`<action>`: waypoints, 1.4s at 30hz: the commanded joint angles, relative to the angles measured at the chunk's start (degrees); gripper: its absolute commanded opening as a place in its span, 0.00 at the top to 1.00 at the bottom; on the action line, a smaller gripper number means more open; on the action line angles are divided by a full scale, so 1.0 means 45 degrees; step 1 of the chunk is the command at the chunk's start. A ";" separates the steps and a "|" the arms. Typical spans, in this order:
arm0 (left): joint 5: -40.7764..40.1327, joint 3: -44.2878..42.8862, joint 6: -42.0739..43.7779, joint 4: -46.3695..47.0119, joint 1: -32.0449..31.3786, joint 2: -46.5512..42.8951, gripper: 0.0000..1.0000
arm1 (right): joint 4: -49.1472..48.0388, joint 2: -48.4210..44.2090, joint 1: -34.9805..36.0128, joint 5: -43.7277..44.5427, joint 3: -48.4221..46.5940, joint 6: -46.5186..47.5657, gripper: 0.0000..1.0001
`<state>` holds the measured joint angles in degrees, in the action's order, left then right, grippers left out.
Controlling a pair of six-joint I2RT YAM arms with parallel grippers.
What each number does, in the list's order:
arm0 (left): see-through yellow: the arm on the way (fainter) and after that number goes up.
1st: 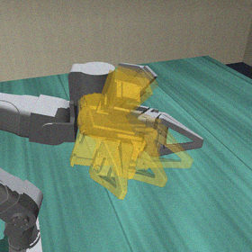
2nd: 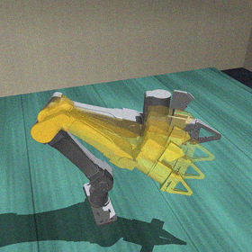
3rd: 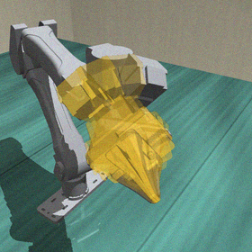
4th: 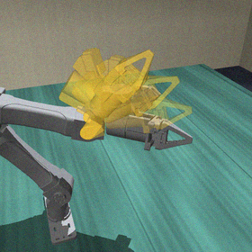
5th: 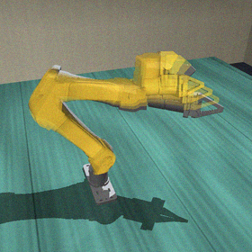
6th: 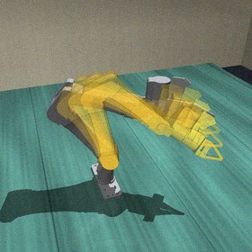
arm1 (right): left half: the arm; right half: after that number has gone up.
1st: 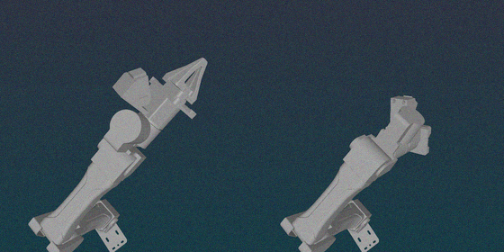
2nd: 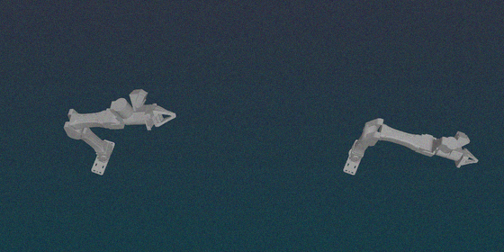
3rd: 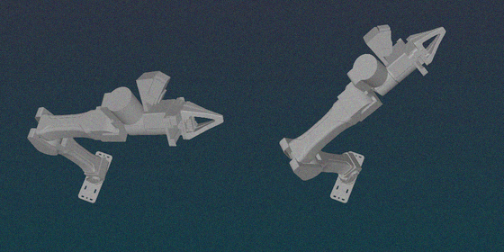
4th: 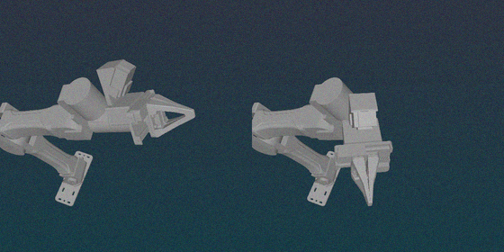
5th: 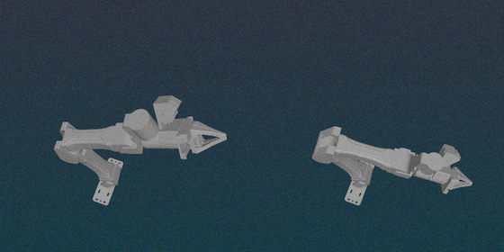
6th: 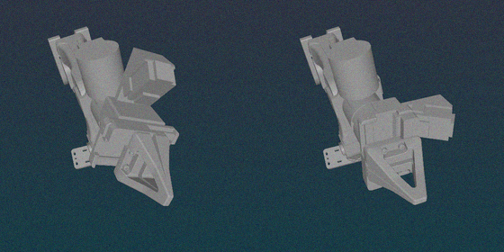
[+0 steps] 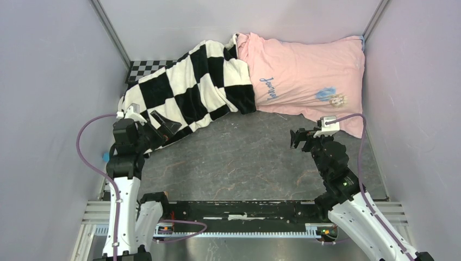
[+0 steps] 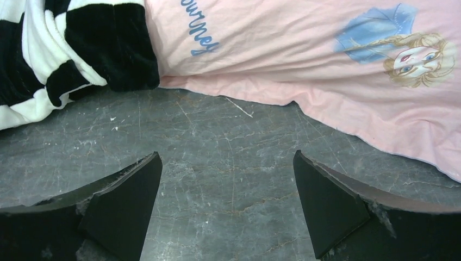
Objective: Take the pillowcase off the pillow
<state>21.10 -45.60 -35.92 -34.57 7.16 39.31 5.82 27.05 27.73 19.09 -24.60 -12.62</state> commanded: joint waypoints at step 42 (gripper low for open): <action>-0.7083 -0.7593 0.0863 0.4518 -0.6332 1.2931 0.03 | 0.0165 0.0646 0.0009 -0.1761 0.0048 0.0068 0.02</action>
<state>-9.39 -72.47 -35.40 -16.43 -20.16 93.23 8.93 30.30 27.73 11.57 -24.25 -12.05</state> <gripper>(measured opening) 0.976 0.979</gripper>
